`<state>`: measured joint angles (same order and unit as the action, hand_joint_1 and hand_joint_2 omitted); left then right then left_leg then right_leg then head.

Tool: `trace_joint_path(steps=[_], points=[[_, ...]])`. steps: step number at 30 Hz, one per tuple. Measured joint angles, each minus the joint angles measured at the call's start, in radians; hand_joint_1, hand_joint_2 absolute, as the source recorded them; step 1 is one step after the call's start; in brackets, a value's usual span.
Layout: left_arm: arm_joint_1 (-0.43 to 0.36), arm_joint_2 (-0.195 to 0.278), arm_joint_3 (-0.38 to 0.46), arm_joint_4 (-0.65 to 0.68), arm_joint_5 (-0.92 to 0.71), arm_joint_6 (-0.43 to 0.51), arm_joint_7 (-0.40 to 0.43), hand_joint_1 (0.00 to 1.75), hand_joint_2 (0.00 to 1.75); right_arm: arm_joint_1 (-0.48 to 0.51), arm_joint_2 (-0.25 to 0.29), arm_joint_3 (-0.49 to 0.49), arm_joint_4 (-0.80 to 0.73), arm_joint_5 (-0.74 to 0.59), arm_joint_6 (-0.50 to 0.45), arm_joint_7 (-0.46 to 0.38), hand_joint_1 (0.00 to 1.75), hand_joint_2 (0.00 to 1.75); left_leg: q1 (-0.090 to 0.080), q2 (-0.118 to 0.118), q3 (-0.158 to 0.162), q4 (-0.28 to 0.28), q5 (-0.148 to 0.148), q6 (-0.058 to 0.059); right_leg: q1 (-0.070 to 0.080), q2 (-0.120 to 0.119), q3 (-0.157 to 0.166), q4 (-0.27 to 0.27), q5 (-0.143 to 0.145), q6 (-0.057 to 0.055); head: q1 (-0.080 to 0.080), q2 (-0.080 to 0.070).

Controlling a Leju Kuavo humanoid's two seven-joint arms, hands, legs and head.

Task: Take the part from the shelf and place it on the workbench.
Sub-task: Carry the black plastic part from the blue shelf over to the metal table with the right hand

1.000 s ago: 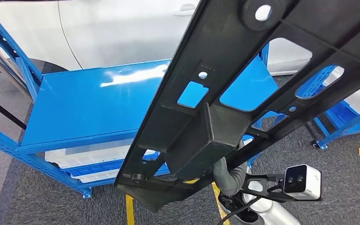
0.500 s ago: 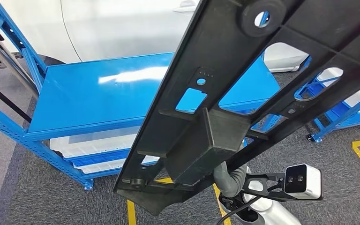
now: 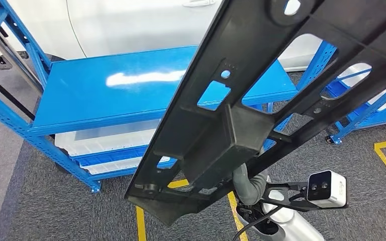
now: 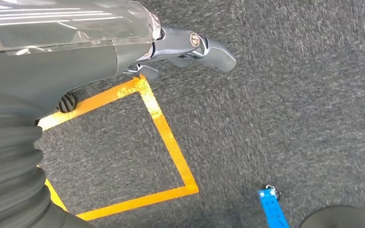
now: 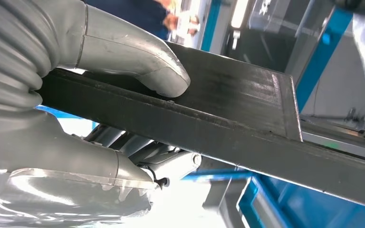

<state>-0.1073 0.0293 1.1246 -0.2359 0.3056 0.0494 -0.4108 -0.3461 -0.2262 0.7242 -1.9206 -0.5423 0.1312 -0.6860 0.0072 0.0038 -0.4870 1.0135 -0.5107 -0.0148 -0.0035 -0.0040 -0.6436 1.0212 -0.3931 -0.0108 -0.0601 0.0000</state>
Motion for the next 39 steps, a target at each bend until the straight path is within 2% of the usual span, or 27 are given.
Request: trace_joint_path(steps=[3, 4, 6, 8, 9, 10, 11, 13, 15, 16, 18, 19, 20, 21, 23, 24, 25, 26, 27, 28, 30, 31, 32, 34, 35, 37, 39], points=[[-0.002, 0.002, 0.000, 0.000, 0.000, 0.000, 0.001, 0.00, 1.75, -0.010, -0.001, -0.002, 0.008, -0.001, -0.046, 0.000, 1.75, 1.75, -0.002, 0.001, -0.006, -0.022, 0.010, 0.016, -0.002, 0.000, -0.005, -0.003, 0.019, 0.018, 0.000, 0.000], [-0.003, 0.003, 0.000, 0.000, 0.000, 0.001, 0.001, 0.00, 1.75, -0.014, -0.002, -0.003, 0.010, 0.001, -0.054, 0.000, 1.75, 1.75, 0.000, 0.003, -0.011, -0.024, 0.020, 0.024, -0.002, 0.002, -0.011, 0.006, 0.006, 0.024, 0.000, 0.000], [-0.005, 0.002, 0.000, 0.000, 0.000, 0.001, 0.002, 0.00, 1.75, -0.021, -0.005, -0.004, 0.017, 0.006, -0.060, 0.000, 1.75, 1.75, 0.004, 0.008, -0.031, -0.028, 0.044, 0.036, -0.004, 0.004, -0.035, 0.075, -0.071, 0.034, 0.000, 0.000], [-0.005, 0.002, 0.000, 0.000, 0.000, 0.001, 0.002, 0.00, 1.75, -0.024, -0.007, -0.004, 0.022, 0.008, -0.061, 0.000, 1.75, 1.75, 0.003, 0.008, -0.062, -0.024, 0.066, 0.040, -0.007, 0.004, -0.069, 0.206, -0.165, 0.043, 0.000, 0.000], [-0.005, 0.002, 0.000, 0.000, 0.000, 0.001, 0.002, 0.00, 1.75, -0.024, -0.008, -0.004, 0.025, 0.008, -0.063, 0.000, 1.75, 1.75, 0.003, 0.008, -0.079, -0.021, 0.077, 0.040, -0.008, 0.004, -0.077, 0.260, -0.186, 0.046, 0.000, 0.000], [-0.004, 0.002, 0.000, 0.000, 0.000, 0.001, 0.002, 0.00, 1.75, -0.025, -0.009, -0.004, 0.028, 0.008, -0.066, 0.000, 1.75, 1.75, 0.003, 0.008, -0.096, -0.017, 0.087, 0.038, -0.010, 0.004, -0.070, 0.284, -0.183, 0.047, 0.000, 0.000], [-0.004, 0.002, 0.000, 0.000, 0.000, 0.001, 0.002, 0.00, 1.75, -0.025, -0.010, -0.004, 0.030, 0.008, -0.069, 0.000, 1.75, 1.75, 0.003, 0.008, -0.111, -0.013, 0.095, 0.037, -0.011, 0.004, -0.046, 0.271, -0.161, 0.047, 0.000, 0.000], [-0.005, 0.002, 0.000, 0.000, 0.000, 0.000, 0.002, 0.00, 1.75, -0.031, -0.011, -0.004, 0.032, 0.009, -0.073, 0.000, 1.75, 1.75, 0.003, 0.008, -0.140, -0.002, 0.111, 0.031, -0.012, 0.005, 0.045, 0.154, -0.119, 0.044, 0.000, 0.000], [-0.005, 0.002, 0.000, 0.000, 0.000, -0.004, 0.000, 0.00, 1.75, -0.037, -0.014, -0.003, 0.033, 0.006, -0.066, 0.000, 1.75, 1.75, 0.002, 0.007, -0.157, 0.004, 0.126, 0.021, -0.008, 0.007, 0.122, 0.032, -0.119, 0.032, 0.000, 0.000], [-0.005, 0.002, 0.000, 0.000, 0.000, -0.007, -0.001, 0.00, 1.75, -0.040, -0.017, -0.002, 0.032, 0.004, -0.061, -0.001, 1.75, 1.75, 0.001, 0.006, -0.161, 0.004, 0.134, 0.014, -0.004, 0.009, 0.136, 0.002, -0.128, 0.025, 0.000, 0.000], [-0.005, 0.003, 0.000, 0.000, 0.000, -0.010, -0.002, 0.00, 1.75, -0.042, -0.021, -0.001, 0.032, 0.001, -0.054, -0.001, 1.75, 1.75, 0.002, 0.006, -0.164, -0.004, 0.151, 0.002, -0.002, 0.010, 0.130, -0.006, -0.116, 0.009, 0.000, 0.000], [-0.004, 0.003, 0.000, 0.000, 0.000, -0.010, -0.003, 0.00, 1.75, -0.043, -0.022, -0.002, 0.032, 0.001, -0.049, -0.001, 1.75, 1.75, 0.003, 0.005, -0.169, -0.001, 0.147, -0.003, -0.003, 0.008, 0.124, -0.010, -0.108, 0.000, 0.000, 0.000], [-0.003, 0.003, 0.000, 0.000, 0.000, -0.008, -0.002, 0.00, 1.75, -0.042, -0.022, -0.003, 0.032, 0.003, -0.042, -0.001, 1.75, 1.75, 0.004, 0.004, -0.178, 0.013, 0.127, -0.007, -0.005, 0.007, 0.116, -0.014, -0.098, -0.010, 0.000, 0.000], [-0.003, 0.004, 0.001, 0.000, 0.000, -0.005, -0.002, 0.00, 1.75, -0.040, -0.022, -0.006, 0.032, 0.005, -0.032, -0.001, 1.75, 1.75, 0.004, 0.003, -0.191, 0.046, 0.090, -0.010, -0.007, 0.006, 0.106, -0.017, -0.087, -0.018, 0.000, 0.000], [-0.002, 0.004, 0.001, 0.000, 0.000, 0.001, 0.001, 0.00, 1.75, -0.029, -0.022, -0.018, 0.033, 0.012, 0.001, -0.001, 1.75, 1.75, 0.006, 0.002, -0.226, 0.166, -0.006, -0.015, -0.005, 0.004, 0.081, -0.017, -0.065, -0.025, 0.000, 0.000], [-0.002, 0.003, 0.002, 0.000, 0.000, 0.003, 0.003, 0.00, 1.75, -0.021, -0.021, -0.025, 0.035, 0.017, 0.019, -0.001, 1.75, 1.75, 0.006, 0.002, -0.240, 0.230, -0.034, -0.017, -0.003, 0.004, 0.068, -0.017, -0.055, -0.026, 0.000, 0.000], [-0.002, 0.003, 0.002, 0.000, 0.000, 0.006, 0.006, 0.00, 1.75, -0.012, -0.020, -0.033, 0.037, 0.022, 0.037, -0.001, 1.75, 1.75, 0.006, 0.002, -0.242, 0.274, -0.039, -0.018, -0.001, 0.003, 0.054, -0.016, -0.044, -0.026, 0.000, 0.000], [-0.001, 0.003, 0.003, 0.000, 0.000, 0.008, 0.009, 0.00, 1.75, -0.006, -0.018, -0.040, 0.041, 0.027, 0.050, -0.001, 1.75, 1.75, 0.006, 0.003, -0.228, 0.285, -0.022, -0.017, 0.000, 0.003, 0.041, -0.015, -0.035, -0.025, 0.000, 0.000], [-0.001, 0.003, 0.003, 0.000, 0.000, 0.011, 0.011, 0.00, 1.75, -0.001, -0.016, -0.045, 0.044, 0.030, 0.059, -0.001, 1.75, 1.75, 0.005, 0.003, -0.195, 0.258, 0.005, -0.015, 0.001, 0.003, 0.029, -0.013, -0.026, -0.024, 0.000, 0.000], [-0.001, 0.003, 0.004, 0.000, 0.000, 0.013, 0.014, 0.00, 1.75, 0.002, -0.013, -0.050, 0.047, 0.031, 0.066, -0.001, 1.75, 1.75, 0.005, 0.003, -0.146, 0.199, 0.028, -0.011, 0.001, 0.004, 0.019, -0.011, -0.018, -0.021, 0.000, 0.000], [-0.004, 0.004, 0.004, 0.000, 0.000, 0.013, 0.019, 0.00, 1.75, 0.003, -0.007, -0.057, 0.051, 0.035, 0.073, -0.001, 1.75, 1.75, 0.000, 0.003, -0.042, 0.054, 0.025, -0.001, 0.004, 0.003, 0.007, -0.006, -0.006, -0.013, 0.000, 0.000], [-0.004, 0.004, 0.005, 0.000, 0.000, 0.013, 0.020, 0.00, 1.75, 0.003, -0.004, -0.060, 0.053, 0.037, 0.076, -0.001, 1.75, 1.75, -0.003, 0.003, -0.012, 0.006, 0.013, 0.004, 0.004, 0.003, 0.004, -0.005, -0.001, -0.008, 0.000, 0.000], [-0.004, 0.004, 0.006, 0.000, 0.000, 0.013, 0.021, 0.00, 1.75, 0.004, -0.002, -0.063, 0.054, 0.039, 0.078, -0.001, 1.75, 1.75, -0.006, 0.003, 0.001, -0.020, 0.002, 0.008, 0.003, 0.002, 0.003, -0.005, 0.004, -0.001, 0.000, 0.000], [-0.002, 0.003, 0.009, 0.000, 0.000, 0.014, 0.024, 0.00, 1.75, 0.005, 0.001, -0.068, 0.055, 0.042, 0.077, -0.001, 1.75, 1.75, -0.005, 0.003, -0.003, -0.032, 0.010, 0.018, 0.001, 0.002, 0.001, -0.004, 0.010, 0.012, 0.000, 0.000], [-0.001, 0.002, 0.011, 0.000, 0.000, 0.015, 0.026, 0.00, 1.75, 0.008, 0.002, -0.071, 0.055, 0.046, 0.076, -0.001, 1.75, 1.75, -0.003, 0.005, -0.005, -0.035, 0.017, 0.025, 0.001, 0.003, -0.005, 0.008, -0.001, 0.018, 0.000, 0.000], [-0.001, -0.001, 0.015, 0.000, 0.000, 0.017, 0.033, 0.00, 1.75, 0.020, 0.006, -0.076, 0.054, 0.060, 0.078, -0.001, 1.75, 1.75, 0.002, 0.007, -0.014, -0.040, 0.034, 0.035, -0.003, 0.005, -0.041, 0.092, -0.065, 0.027, 0.000, 0.000], [0.001, -0.004, 0.019, 0.000, 0.000, 0.017, 0.041, 0.00, 1.75, 0.035, 0.009, -0.079, 0.054, 0.075, 0.082, -0.001, 1.75, 1.75, 0.001, 0.008, -0.030, -0.037, 0.044, 0.037, -0.006, 0.004, -0.091, 0.226, -0.141, 0.034, 0.000, 0.000]])
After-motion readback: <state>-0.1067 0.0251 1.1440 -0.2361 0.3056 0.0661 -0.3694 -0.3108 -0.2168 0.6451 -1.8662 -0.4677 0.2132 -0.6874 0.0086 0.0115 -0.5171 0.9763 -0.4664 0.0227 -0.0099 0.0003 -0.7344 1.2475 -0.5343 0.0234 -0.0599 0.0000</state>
